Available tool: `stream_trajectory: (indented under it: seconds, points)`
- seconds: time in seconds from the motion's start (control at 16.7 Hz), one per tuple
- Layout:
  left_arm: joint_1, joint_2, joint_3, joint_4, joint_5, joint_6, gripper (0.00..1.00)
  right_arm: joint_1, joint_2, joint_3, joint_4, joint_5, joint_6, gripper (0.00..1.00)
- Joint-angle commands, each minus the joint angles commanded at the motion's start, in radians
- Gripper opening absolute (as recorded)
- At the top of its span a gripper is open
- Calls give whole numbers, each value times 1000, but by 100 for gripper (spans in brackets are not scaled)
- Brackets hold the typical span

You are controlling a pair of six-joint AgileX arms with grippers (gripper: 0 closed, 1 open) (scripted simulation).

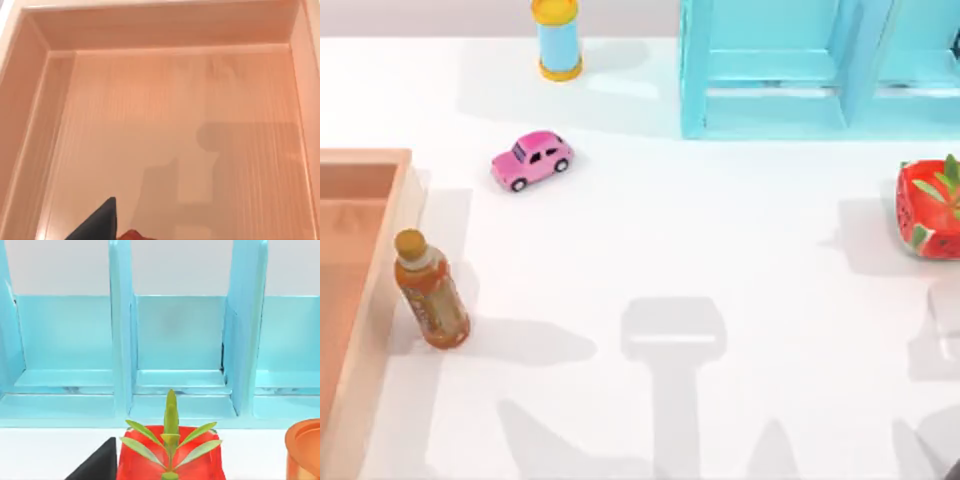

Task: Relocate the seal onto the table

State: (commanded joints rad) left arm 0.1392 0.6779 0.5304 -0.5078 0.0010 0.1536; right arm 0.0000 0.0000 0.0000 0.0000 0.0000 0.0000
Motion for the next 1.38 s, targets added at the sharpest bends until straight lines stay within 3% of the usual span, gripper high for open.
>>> stream_trajectory:
  seconds: [0.42,0.72,1.2,1.38]
  points:
    - [125,613,448,-451,-2,130,100,0,0,0,0,0,0,100]
    - [182,883,665,-647,-3,190,100,0,0,0,0,0,0,100]
    - [190,937,709,-684,-4,201,100,0,0,0,0,0,0,100]
    - [193,957,663,-620,-3,201,100,0,0,0,0,0,0,100]
